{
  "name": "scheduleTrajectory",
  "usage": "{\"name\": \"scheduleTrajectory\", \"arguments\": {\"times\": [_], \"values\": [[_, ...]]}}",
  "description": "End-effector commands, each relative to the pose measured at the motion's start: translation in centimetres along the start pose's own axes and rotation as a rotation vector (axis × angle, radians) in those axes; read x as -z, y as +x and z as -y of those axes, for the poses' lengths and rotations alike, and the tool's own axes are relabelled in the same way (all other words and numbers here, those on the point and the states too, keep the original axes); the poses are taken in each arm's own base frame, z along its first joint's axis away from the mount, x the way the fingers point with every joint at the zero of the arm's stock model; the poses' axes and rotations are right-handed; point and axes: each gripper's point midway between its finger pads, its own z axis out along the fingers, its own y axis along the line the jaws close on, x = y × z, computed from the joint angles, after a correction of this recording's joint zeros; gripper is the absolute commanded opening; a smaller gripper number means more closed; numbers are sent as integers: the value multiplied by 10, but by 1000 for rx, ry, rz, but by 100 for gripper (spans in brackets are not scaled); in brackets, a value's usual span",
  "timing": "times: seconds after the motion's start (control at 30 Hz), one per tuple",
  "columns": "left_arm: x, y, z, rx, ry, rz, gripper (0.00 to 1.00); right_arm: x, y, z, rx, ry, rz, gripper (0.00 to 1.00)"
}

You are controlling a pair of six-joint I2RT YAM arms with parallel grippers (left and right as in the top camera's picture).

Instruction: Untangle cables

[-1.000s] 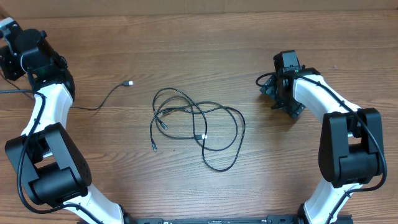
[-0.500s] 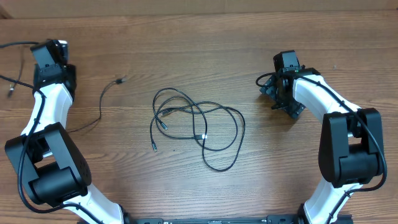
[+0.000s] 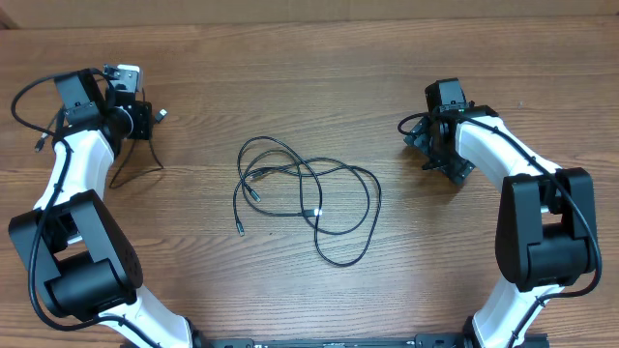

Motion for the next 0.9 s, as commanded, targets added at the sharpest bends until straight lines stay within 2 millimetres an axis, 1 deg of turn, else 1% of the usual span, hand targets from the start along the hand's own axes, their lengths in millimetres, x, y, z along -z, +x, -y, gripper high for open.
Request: {"name": "scheduleTrajectory", "arguments": {"times": [0.0, 0.07, 0.17, 0.23, 0.3, 0.33, 0.37, 0.43, 0.5, 0.53, 0.57, 0.6, 0.67, 0.7, 0.77, 0.87], "values": [[-17, 24, 14, 37, 72, -52, 5, 3, -2, 1, -6, -1, 12, 100], [-24, 35, 16, 48, 85, -84, 7, 3, -2, 1, -6, -1, 12, 100], [-35, 53, 20, 66, 105, -138, 20, 3, -2, 1, -6, -1, 12, 100], [-43, 70, 23, 81, 119, -185, 20, 3, -2, 1, -6, -1, 12, 100], [-50, 85, 22, 91, 109, -235, 23, 3, -2, 1, -6, -1, 12, 100], [-54, 95, 18, 93, 88, -269, 38, 3, -2, 1, -6, -1, 12, 100], [-57, 104, 14, 92, 60, -297, 42, 3, -2, 1, -6, -1, 12, 100], [-59, 113, 6, 87, 15, -332, 43, 3, -2, 1, -6, -1, 12, 100], [-57, 117, -3, 79, -39, -354, 41, 3, -2, 1, -6, -1, 12, 100], [-55, 118, -10, 72, -78, -367, 32, 3, -2, 1, -6, -1, 12, 100], [-53, 121, -18, 63, -126, -385, 25, 3, -2, 1, -6, -1, 12, 100], [-51, 124, -27, 54, -176, -405, 23, 3, -2, 1, -6, -1, 12, 100], [-43, 130, -48, 32, -302, -451, 26, 3, -2, 1, -6, -1, 12, 100], [-36, 132, -60, 19, -382, -479, 25, 3, -2, 1, -6, -1, 12, 100], [-28, 134, -76, 3, -484, -504, 25, 3, -2, 1, -6, -1, 12, 100], [-22, 131, -88, -6, -557, -505, 28, 3, -2, 1, -6, -1, 12, 100]]}}
